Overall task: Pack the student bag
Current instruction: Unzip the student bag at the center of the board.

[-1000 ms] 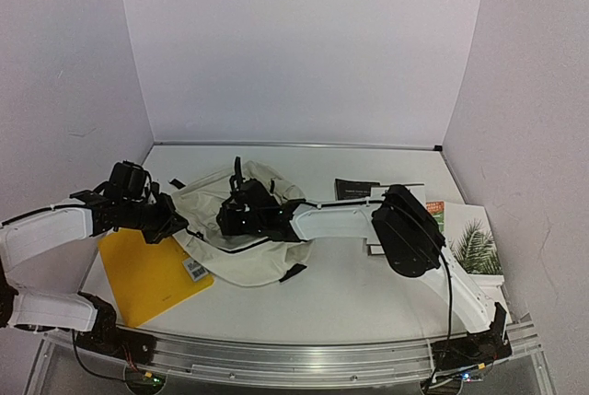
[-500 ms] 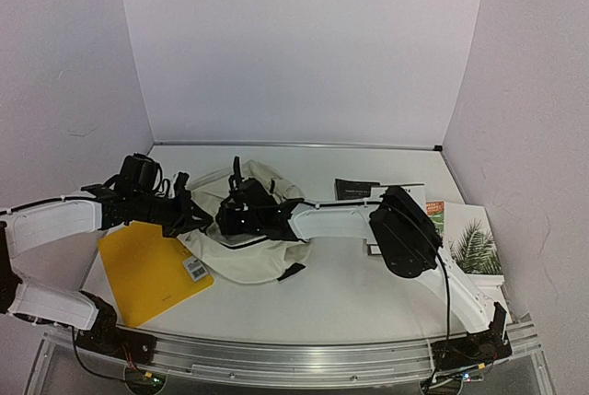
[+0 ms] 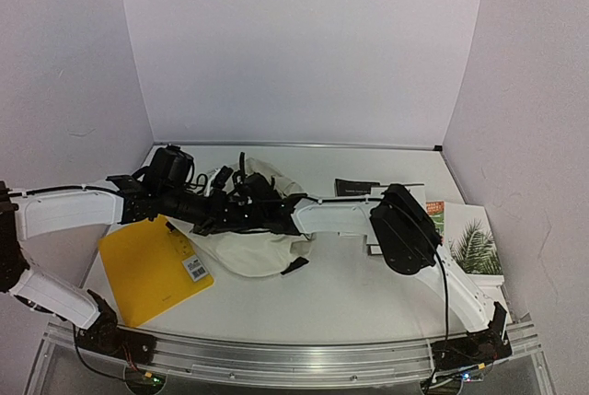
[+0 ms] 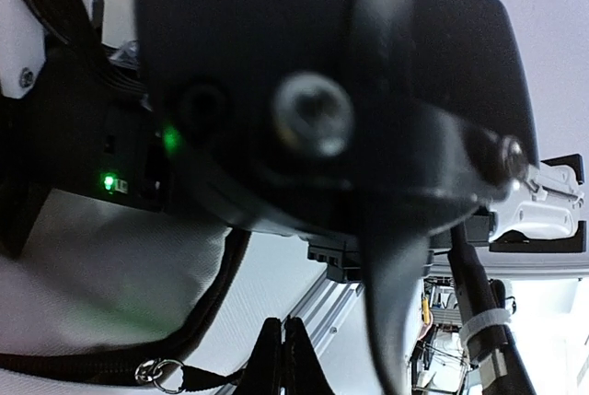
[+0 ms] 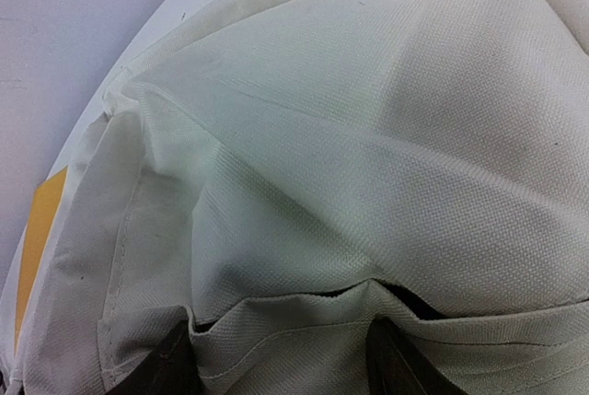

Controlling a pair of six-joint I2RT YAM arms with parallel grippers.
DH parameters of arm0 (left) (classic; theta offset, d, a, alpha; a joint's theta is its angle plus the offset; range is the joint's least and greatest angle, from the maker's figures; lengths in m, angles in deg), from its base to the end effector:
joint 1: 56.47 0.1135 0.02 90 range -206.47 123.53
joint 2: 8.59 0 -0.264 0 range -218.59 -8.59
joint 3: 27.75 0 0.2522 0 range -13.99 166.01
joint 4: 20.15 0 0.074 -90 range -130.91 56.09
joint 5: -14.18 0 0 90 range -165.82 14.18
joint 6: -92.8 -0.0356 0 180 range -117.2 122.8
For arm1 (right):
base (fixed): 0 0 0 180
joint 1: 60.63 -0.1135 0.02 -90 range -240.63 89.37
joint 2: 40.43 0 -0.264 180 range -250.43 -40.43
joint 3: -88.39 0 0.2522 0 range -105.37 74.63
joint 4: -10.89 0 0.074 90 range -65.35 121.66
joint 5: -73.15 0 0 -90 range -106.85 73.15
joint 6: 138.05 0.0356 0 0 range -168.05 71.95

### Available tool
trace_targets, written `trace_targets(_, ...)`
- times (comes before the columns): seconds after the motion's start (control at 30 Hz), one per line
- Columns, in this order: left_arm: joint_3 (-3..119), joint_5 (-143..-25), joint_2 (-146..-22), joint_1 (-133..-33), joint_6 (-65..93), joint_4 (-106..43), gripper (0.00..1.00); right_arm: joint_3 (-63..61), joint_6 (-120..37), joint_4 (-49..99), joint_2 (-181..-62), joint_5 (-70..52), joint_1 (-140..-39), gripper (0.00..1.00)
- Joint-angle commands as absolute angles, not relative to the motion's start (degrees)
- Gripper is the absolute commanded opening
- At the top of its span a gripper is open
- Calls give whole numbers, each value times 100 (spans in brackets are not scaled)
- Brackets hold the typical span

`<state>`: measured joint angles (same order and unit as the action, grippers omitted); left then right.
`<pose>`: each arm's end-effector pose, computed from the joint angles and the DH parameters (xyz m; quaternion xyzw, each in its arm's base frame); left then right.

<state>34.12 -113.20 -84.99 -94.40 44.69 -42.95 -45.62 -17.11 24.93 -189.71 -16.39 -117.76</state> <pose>0.2102 -0.1912 0.2448 0.1127 0.8534 -0.4899 0.1381 0.3177 0.4922 0.1283 -0.1975 0.8401 0.3537 0.3608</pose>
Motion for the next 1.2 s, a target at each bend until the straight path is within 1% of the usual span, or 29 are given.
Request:
trace_targets(0.0, 3848, -11741, -8691, -9733, 4390, -3711, 0, -4446, -1600, 2558, -19057, -1248, -11505, 61)
trace_targets(0.13, 3863, -11675, -8793, -9799, 4282, -3914, 1, -4031, -1844, 2135, -18561, -781, -11432, 65)
trace_targets(0.2, 3858, -11516, -8767, -9804, 4197, -4180, 4, -3682, -1968, 2011, -18181, -605, -11401, 66)
trace_targets(0.27, 3887, -11383, -8663, -9804, 4137, -4382, 14, -3281, -2045, 1843, -17798, -482, -11381, 68)
trace_targets(0.33, 3875, -11216, -8393, -9804, 4140, -4419, 34, -2823, -2153, 1702, -17345, -259, -11379, 71)
trace_targets(0.4, 3825, -10892, -8080, -9798, 4140, -4436, 48, -2360, -2216, 1654, -16882, -92, -11376, 73)
trace_targets(0.5, 3812, -10436, -7733, -9789, 4062, -4745, 63, -1694, -2279, 1591, -16257, -30, -11376, 76)
trace_targets(0.57, 3812, -10265, -7621, -9765, 4028, -4956, 70, -1329, -2299, 1578, -15904, -50, -11377, 78)
trace_targets(0.73, 3978, -9682, -7498, -9617, 4049, -5537, 81, -682, -2312, 1563, -15245, 89, -11389, 80)
trace_targets(0.83, 3986, -9233, -7362, -9256, 4260, -5871, 88, -406, -2445, 1526, -14919, 313, -11434, 81)
trace_targets(1.0, 3493, -9168, -7096, -8206, 4726, -5968, 91, -428, -2870, 1845, -14576, 354, -11731, 83)
trace_targets(1.17, 3284, -9301, -7145, -7801, 4806, -6009, 94, -926, -3016, 2662, -14912, 188, -11859, 79)
